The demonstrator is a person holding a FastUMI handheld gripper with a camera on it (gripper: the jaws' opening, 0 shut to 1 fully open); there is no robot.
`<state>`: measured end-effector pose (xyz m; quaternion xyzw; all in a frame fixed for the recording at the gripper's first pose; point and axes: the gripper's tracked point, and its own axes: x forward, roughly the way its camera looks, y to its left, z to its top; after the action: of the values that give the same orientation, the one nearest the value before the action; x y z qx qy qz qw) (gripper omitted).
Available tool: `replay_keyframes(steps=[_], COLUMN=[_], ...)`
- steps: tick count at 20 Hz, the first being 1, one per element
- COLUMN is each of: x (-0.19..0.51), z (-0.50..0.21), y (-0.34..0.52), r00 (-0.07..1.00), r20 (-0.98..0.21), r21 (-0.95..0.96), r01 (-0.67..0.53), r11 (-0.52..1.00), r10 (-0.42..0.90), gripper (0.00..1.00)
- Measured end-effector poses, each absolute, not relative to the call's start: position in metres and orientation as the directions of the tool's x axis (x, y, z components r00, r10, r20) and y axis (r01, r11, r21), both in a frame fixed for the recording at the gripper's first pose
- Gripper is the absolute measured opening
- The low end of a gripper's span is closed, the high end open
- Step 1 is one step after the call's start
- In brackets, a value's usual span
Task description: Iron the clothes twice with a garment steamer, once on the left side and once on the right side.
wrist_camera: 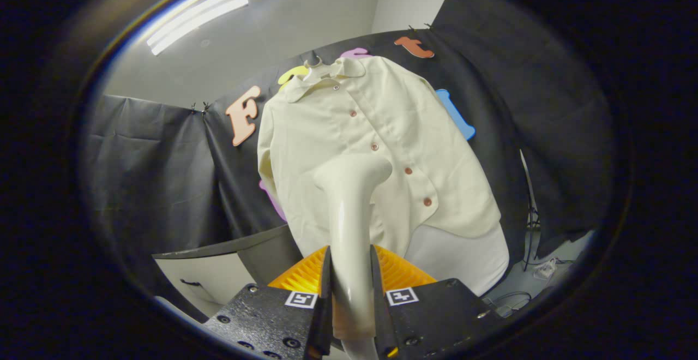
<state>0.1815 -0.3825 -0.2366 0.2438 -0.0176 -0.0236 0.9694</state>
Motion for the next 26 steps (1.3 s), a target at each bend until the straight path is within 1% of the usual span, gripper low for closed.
replay_keyframes(steps=[6,11,14,20,21,23,26], x=[0.222,0.253,0.276,0.307,0.308,0.311,0.312], z=[-0.167,-0.125,-0.107,-0.092,-0.095,-0.093,-0.113], y=[-0.439,-0.48,-0.501,-0.53,-0.532,-0.535,-0.535], r00=[0.991,0.983,0.978,0.97,0.972,0.97,0.973], r20=[0.086,0.131,0.137,0.143,0.134,0.155,0.147], r21=[0.429,0.441,0.445,0.438,0.444,0.463,0.497], r01=[0.054,0.06,0.078,0.115,0.115,0.096,0.085], r11=[0.902,0.895,0.892,0.891,0.888,0.881,0.864], r10=[-0.1,-0.13,-0.154,-0.195,-0.193,-0.188,-0.18], gripper=[0.32,0.31,0.31,0.31,0.31,0.31,0.31])
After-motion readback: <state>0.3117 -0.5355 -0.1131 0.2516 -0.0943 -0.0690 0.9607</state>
